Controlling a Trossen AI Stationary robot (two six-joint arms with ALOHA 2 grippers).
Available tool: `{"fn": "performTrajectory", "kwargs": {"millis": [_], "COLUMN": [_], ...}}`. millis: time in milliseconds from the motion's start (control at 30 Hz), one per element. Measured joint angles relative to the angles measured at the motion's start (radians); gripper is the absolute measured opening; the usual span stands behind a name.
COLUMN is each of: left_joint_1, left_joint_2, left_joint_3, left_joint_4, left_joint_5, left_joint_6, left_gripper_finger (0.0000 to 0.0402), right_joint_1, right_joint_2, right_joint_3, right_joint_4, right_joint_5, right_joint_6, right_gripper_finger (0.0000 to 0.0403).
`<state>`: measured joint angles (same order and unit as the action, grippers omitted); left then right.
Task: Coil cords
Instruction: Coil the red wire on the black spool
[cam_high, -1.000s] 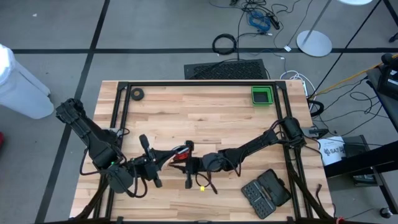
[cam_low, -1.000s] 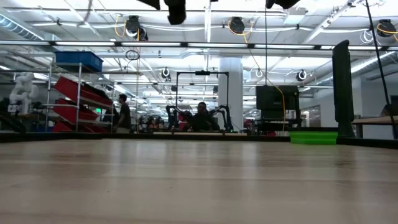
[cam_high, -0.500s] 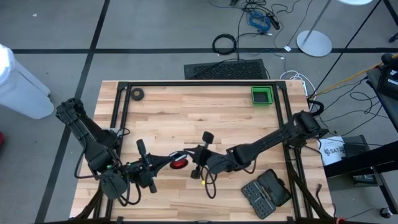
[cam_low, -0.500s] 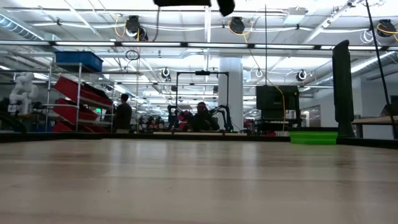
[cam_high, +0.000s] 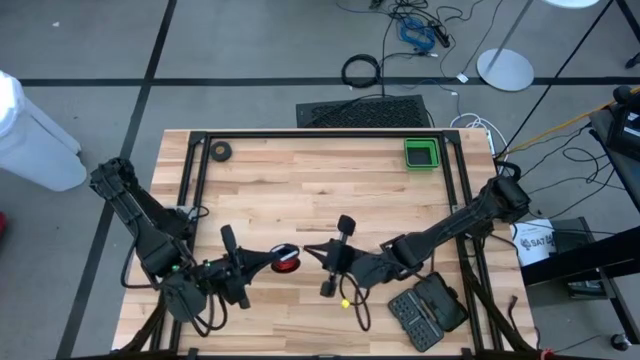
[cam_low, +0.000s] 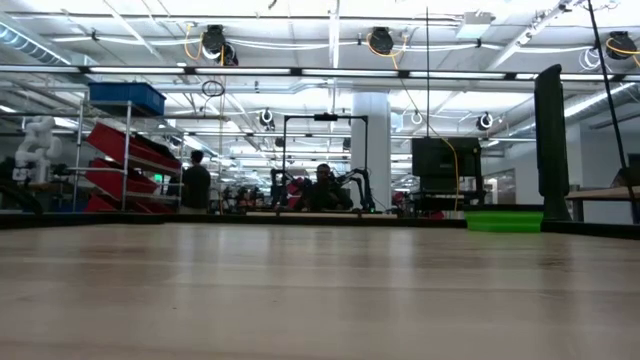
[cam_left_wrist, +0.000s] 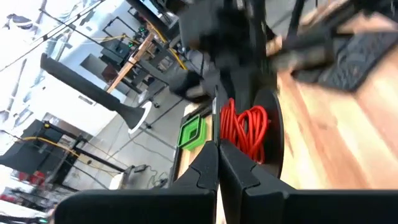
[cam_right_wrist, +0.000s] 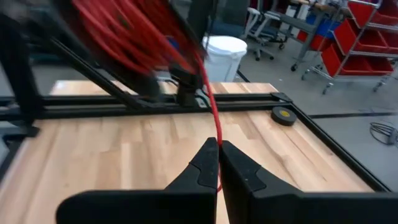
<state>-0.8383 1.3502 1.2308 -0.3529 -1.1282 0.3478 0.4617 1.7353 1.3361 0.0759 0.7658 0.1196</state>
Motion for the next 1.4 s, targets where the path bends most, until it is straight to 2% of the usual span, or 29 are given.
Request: {"fn": "performTrajectory", "kwargs": {"millis": [167, 433, 667, 767, 933, 1067, 1400], "left_joint_1": [0.000, 0.000, 0.000, 0.000, 0.000, 0.001, 0.054], "left_joint_2": [0.000, -0.001, -0.001, -0.001, -0.001, -0.001, 0.040], "left_joint_3": [0.000, 0.000, 0.000, 0.000, 0.000, 0.000, 0.001], "left_joint_4": [-0.114, -0.104, -0.106, -0.105, -0.104, -0.100, -0.013], "left_joint_5": [0.038, 0.039, -0.014, -0.019, -0.033, -0.086, -0.093], "left_joint_6": [-0.001, 0.000, 0.001, 0.001, 0.006, 0.004, 0.031], "left_gripper_finger": [0.0002, 0.0002, 0.0002, 0.0002, 0.0002, 0.0002, 0.0002], "right_joint_1": [0.031, 0.041, 0.041, 0.041, 0.043, 0.043, 0.041], "right_joint_2": [-0.022, -0.025, -0.025, -0.025, -0.025, -0.025, 0.032], "right_joint_3": [0.000, 0.000, 0.000, 0.000, 0.000, 0.000, 0.000], "right_joint_4": [0.010, 0.023, 0.100, 0.126, 0.134, 0.168, 0.354], "right_joint_5": [-0.003, -0.017, -0.178, -0.214, -0.218, -0.216, -0.217], "right_joint_6": [0.000, -0.004, -0.025, -0.030, -0.034, -0.037, -0.104], "right_gripper_finger": [0.0000, 0.0000, 0.0000, 0.0000, 0.0000, 0.0000, 0.0000]}}
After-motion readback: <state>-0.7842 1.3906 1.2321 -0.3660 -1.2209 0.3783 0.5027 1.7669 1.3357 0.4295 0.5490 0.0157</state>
